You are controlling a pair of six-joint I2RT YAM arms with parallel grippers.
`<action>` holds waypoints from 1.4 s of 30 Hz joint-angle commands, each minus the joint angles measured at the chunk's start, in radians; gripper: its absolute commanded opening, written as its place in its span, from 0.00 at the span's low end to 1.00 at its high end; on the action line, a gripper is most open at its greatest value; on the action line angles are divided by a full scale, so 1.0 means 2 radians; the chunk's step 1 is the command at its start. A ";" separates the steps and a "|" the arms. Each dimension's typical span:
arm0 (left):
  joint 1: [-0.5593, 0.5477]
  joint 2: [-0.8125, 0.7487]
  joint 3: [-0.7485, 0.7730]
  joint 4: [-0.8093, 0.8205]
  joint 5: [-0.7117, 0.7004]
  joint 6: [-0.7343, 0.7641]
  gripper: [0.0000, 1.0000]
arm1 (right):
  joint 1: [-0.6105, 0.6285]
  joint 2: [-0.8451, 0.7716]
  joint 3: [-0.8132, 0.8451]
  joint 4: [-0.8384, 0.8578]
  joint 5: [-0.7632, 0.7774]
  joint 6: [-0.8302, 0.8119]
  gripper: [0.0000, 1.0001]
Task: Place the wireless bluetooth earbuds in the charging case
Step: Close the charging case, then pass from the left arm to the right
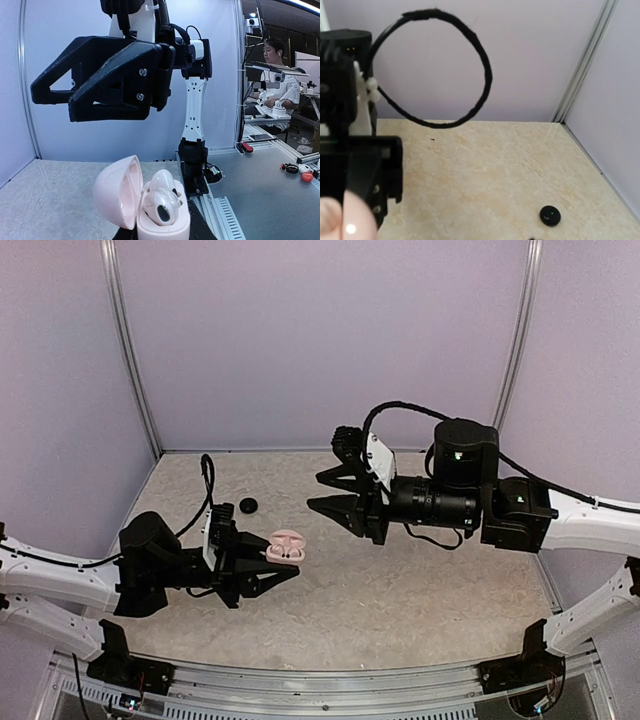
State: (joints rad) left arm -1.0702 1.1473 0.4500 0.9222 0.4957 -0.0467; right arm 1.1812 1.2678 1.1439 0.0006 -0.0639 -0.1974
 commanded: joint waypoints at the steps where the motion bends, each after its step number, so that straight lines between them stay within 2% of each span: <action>1: -0.009 0.002 0.020 -0.015 0.004 0.011 0.07 | -0.003 0.018 0.018 -0.013 -0.009 -0.008 0.43; 11: -0.009 0.007 0.028 -0.022 -0.008 0.010 0.08 | -0.001 0.034 0.016 -0.029 -0.075 -0.023 0.44; 23: 0.006 0.006 0.024 -0.016 -0.034 -0.005 0.08 | 0.015 0.004 0.004 -0.028 -0.121 -0.035 0.46; 31: 0.024 0.012 0.024 -0.010 -0.004 -0.035 0.08 | 0.014 -0.016 -0.009 -0.047 -0.119 -0.040 0.46; 35: 0.044 0.012 0.028 -0.013 0.044 -0.072 0.08 | 0.014 -0.035 -0.016 -0.075 -0.111 -0.075 0.56; 42: 0.050 0.013 0.071 -0.121 0.126 -0.078 0.09 | 0.019 -0.023 -0.003 -0.144 -0.101 -0.164 0.73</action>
State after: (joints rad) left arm -0.9764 1.1698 0.5209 0.7944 0.6159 -0.1707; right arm 1.2037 1.2152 1.1217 -0.1791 -0.2832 -0.3988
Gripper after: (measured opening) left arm 0.219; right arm 0.696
